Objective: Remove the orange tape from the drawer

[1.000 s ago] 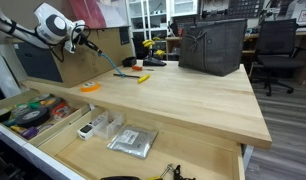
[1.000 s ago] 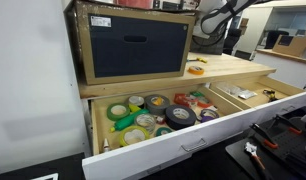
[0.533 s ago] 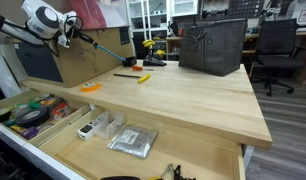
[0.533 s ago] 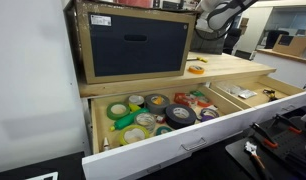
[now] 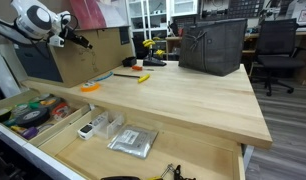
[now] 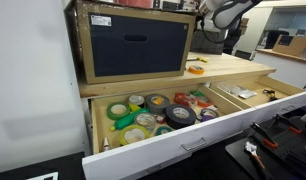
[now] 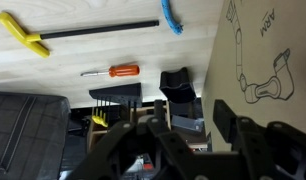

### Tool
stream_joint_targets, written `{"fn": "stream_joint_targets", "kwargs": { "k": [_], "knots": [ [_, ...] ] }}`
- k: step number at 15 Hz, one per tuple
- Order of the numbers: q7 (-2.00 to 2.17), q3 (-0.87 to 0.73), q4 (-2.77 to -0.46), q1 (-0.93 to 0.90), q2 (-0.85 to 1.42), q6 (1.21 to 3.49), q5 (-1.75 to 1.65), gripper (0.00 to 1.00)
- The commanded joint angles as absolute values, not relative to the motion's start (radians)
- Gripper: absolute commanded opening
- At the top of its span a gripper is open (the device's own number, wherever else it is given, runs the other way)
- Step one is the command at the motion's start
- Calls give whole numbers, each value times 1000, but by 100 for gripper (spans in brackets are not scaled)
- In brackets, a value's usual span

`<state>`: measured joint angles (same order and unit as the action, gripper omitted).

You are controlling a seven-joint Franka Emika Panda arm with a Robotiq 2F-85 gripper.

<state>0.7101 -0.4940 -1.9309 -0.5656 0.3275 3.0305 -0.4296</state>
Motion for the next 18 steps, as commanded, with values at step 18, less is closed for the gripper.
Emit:
{"fn": "stream_joint_targets", "kwargs": {
  "k": [18],
  "knots": [
    [71,123,-2382,-189,-235,2347,-37,100]
  ]
}}
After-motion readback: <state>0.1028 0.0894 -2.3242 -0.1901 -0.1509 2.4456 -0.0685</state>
